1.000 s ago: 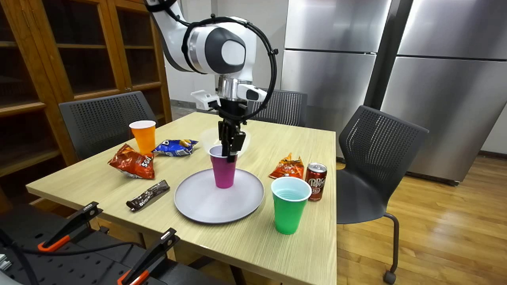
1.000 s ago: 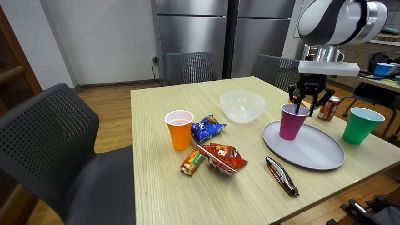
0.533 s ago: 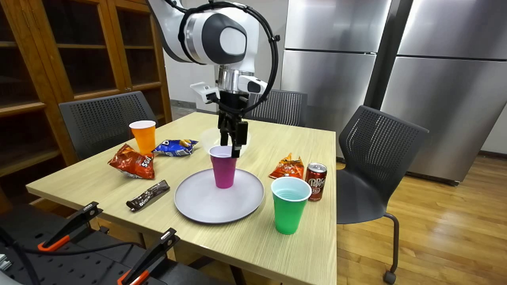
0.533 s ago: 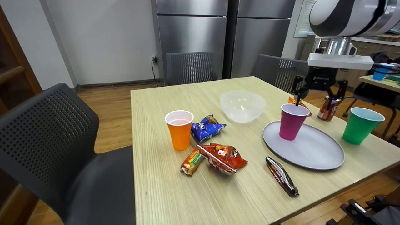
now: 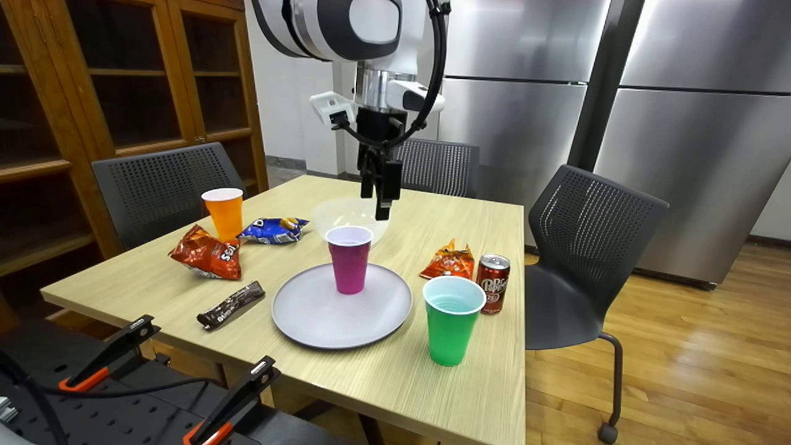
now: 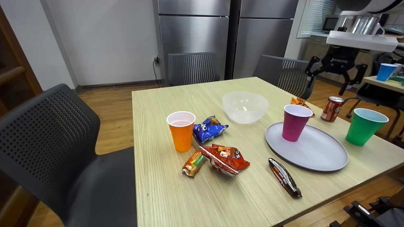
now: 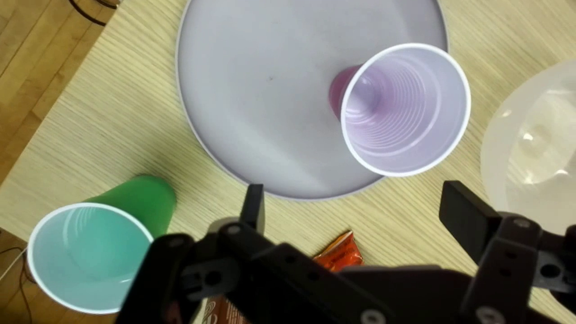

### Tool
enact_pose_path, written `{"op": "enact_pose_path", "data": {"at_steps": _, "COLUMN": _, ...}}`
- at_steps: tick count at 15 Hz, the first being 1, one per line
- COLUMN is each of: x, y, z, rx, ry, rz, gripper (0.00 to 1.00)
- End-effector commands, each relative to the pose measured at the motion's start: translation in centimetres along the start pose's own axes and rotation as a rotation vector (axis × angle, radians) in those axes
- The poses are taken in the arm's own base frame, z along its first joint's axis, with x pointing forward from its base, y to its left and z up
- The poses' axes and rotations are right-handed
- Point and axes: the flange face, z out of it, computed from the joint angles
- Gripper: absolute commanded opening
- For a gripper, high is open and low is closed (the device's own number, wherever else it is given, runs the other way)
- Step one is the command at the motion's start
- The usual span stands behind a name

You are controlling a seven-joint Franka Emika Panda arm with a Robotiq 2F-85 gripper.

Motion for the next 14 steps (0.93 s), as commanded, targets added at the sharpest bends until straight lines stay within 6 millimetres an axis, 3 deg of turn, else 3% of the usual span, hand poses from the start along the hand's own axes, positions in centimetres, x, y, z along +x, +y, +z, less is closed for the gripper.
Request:
{"op": "enact_pose_path", "data": {"at_steps": 1, "x": 1.1, "y": 1.29, "z": -2.33, "rx": 0.048, "ry": 0.008, "rz": 0.042, "gripper": 1.0}}
{"op": "enact_pose_path", "data": {"at_steps": 4, "x": 2.06, "y": 1.9, "z": -2.81, "rx": 0.052, "ry": 0.006, "rz": 0.081, "gripper": 1.0}}
{"op": "enact_pose_path", "data": {"at_steps": 5, "x": 1.68, "y": 1.62, "z": -1.82, "rx": 0.037, "ry": 0.024, "rz": 0.067, "gripper": 1.0}}
{"op": "enact_pose_path", "data": {"at_steps": 14, "x": 2.01, "y": 1.89, "z": -2.08, "rx": 0.038, "ry": 0.024, "rz": 0.075, "gripper": 1.0}}
